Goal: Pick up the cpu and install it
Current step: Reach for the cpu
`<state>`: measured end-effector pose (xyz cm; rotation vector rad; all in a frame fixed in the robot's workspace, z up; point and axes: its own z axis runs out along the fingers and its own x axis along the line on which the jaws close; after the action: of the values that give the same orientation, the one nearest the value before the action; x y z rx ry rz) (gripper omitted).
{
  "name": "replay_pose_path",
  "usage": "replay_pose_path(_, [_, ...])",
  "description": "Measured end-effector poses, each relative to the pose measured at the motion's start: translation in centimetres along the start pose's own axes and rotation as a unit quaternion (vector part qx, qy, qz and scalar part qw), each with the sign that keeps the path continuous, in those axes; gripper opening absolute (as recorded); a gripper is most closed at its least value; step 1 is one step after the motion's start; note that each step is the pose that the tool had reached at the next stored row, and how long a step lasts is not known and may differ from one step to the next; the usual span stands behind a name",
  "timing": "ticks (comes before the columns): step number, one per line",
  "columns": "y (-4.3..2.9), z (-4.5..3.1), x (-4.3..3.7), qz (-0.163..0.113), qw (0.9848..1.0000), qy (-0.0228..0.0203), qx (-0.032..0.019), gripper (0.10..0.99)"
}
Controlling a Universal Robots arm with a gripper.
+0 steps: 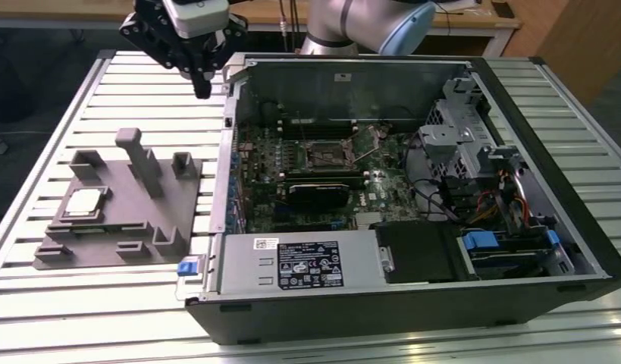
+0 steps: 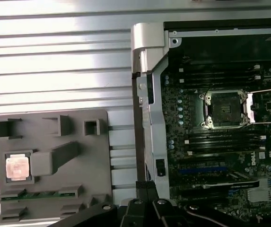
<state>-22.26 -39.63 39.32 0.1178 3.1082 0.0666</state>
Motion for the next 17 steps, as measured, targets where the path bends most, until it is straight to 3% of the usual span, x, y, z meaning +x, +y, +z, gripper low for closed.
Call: replay_pose_path(17, [-0.26, -0.11, 3.52, 0.000, 1.0000, 0.0001, -0.0004, 0.106])
